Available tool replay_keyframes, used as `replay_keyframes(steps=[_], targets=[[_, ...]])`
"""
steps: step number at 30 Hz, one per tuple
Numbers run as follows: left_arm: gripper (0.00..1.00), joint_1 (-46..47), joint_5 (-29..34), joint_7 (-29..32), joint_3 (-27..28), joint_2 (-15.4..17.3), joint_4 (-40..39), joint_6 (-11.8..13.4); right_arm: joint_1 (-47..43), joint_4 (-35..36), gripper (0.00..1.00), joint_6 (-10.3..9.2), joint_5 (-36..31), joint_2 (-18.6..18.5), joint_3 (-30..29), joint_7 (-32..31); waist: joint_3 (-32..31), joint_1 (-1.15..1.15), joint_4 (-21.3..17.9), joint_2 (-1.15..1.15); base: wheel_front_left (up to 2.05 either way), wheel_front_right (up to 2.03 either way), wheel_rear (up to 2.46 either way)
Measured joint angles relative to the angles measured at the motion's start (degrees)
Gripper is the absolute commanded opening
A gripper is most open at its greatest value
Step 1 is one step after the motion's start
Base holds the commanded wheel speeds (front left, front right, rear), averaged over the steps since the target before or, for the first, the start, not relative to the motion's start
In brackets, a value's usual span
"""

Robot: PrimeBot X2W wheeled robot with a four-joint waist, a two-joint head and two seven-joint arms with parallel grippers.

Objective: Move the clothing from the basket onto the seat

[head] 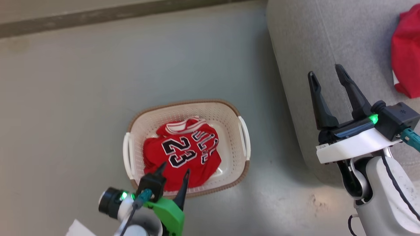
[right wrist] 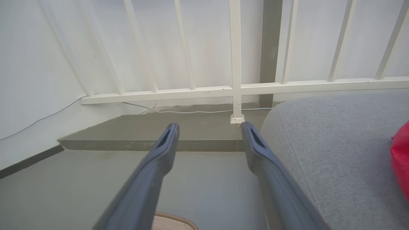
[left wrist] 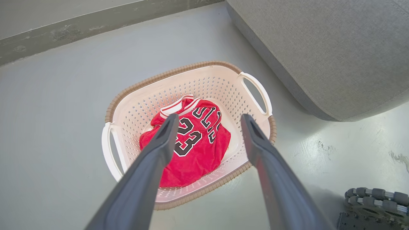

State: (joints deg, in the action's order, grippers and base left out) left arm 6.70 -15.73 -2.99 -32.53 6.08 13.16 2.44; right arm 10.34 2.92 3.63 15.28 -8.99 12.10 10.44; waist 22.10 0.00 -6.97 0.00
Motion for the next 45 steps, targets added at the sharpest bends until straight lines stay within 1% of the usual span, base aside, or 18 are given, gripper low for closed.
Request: replay_keyframes(steps=[2, 8, 13, 22, 28, 31, 37, 42, 45], targets=[[1.00, 1.80, 0.45, 0.00, -0.15, 0.00, 1.38, -0.40, 0.19, 0.76, 1.00, 0.45, 0.01, 0.00, 0.08, 0.01, 1.57, 0.00, -0.53, 0.00, 0.00, 0.00, 0.00], [1.00, 7.49, 3.68, 0.27, -1.20, 0.07, 5.92, -1.27, 1.92, 2.61, 1.00, 0.67, 0.53, -0.04, 0.44, 0.01, 6.41, 0.00, -2.25, 0.00, 0.00, 0.00, 0.00], [1.00, 11.50, 3.96, 0.36, 0.21, 0.48, 8.98, -1.15, 3.89, 3.93, 1.00, 1.15, 1.01, 0.30, 1.42, 0.07, 10.39, 0.01, -3.83, 0.00, 0.00, 0.00, 0.00], [1.00, 19.23, 8.08, 1.46, -0.31, 3.34, 15.22, -1.44, 5.80, 4.55, 1.00, 1.68, 2.54, 2.00, 2.13, 1.13, 17.46, 0.01, -7.64, 0.00, 0.00, 0.00, 0.00], [1.00, 25.91, 11.17, 2.96, -1.14, 5.46, 18.29, -2.81, 8.41, 4.79, 1.00, 1.92, 3.44, 3.48, 3.30, 2.16, 22.23, 0.01, -10.42, 0.00, 0.00, 0.00, 0.00], [1.00, 28.52, 11.55, 2.94, -1.01, 6.16, 20.38, -3.28, 9.82, 4.00, 1.00, 2.36, 4.34, 3.89, 3.82, 2.72, 24.48, 0.01, -11.91, 0.00, 0.00, 0.00, 0.00], [1.00, 31.10, 13.16, 3.53, -2.19, 6.70, 24.48, -4.74, 10.70, 1.43, 1.00, 2.40, 5.28, 4.66, 4.57, 3.23, 27.47, 0.01, -15.50, 0.00, 0.00, 0.00, 0.00], [1.00, 34.37, 13.55, 4.57, -1.92, 7.09, 27.27, -4.74, 11.70, 0.27, 1.00, 2.42, 6.04, 5.35, 5.08, 3.72, 29.50, 0.01, -17.77, 0.00, 0.00, 0.00, 0.00], [1.00, 35.59, 13.58, 5.31, -1.34, 7.33, 29.16, -4.72, 11.89, -0.41, 1.00, 2.76, 6.30, 5.47, 5.47, 3.83, 30.50, 0.00, -18.87, 0.00, 0.00, 0.00, 0.00]])
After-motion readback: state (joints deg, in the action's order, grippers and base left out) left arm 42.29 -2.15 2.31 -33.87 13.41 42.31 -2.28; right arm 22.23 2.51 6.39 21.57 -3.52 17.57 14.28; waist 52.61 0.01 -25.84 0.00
